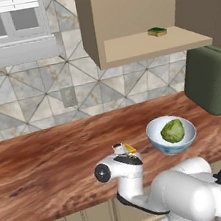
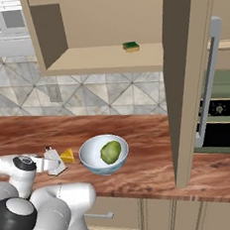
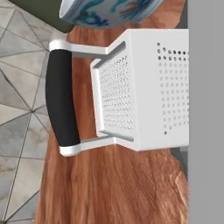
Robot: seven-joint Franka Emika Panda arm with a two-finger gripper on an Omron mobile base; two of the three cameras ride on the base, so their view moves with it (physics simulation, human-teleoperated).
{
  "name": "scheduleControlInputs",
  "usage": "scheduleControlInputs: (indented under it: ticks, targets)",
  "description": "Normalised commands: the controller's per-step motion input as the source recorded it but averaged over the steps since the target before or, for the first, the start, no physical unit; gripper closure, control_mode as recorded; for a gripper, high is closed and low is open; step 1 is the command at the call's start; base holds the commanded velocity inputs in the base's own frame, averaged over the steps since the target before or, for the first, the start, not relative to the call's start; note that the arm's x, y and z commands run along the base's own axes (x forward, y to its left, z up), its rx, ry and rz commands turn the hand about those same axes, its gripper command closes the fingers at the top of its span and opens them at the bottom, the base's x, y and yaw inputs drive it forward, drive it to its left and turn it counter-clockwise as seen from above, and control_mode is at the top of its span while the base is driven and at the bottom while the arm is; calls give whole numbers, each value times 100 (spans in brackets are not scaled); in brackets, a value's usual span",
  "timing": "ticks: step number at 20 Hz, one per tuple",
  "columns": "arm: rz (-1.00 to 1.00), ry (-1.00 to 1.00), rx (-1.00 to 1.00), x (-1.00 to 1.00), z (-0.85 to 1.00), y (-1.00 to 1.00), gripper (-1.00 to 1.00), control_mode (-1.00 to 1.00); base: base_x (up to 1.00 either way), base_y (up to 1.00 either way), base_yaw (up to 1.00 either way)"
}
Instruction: Pick the cheese from the fridge and the cheese grater from the cabinet and place them next to the salad bowl.
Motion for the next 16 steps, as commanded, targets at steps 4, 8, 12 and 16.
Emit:
scheduleControlInputs:
  ticks: [4,8,12,16]
  targets:
    - [3,0,15,4,-29,-33,100,-100,0,0,0]
    - [5,-1,14,2,-27,-35,100,-100,0,0,0]
    - [3,0,11,2,-32,-35,100,-100,0,0,0]
    - [3,-3,7,-2,-40,-36,100,-100,0,0,0]
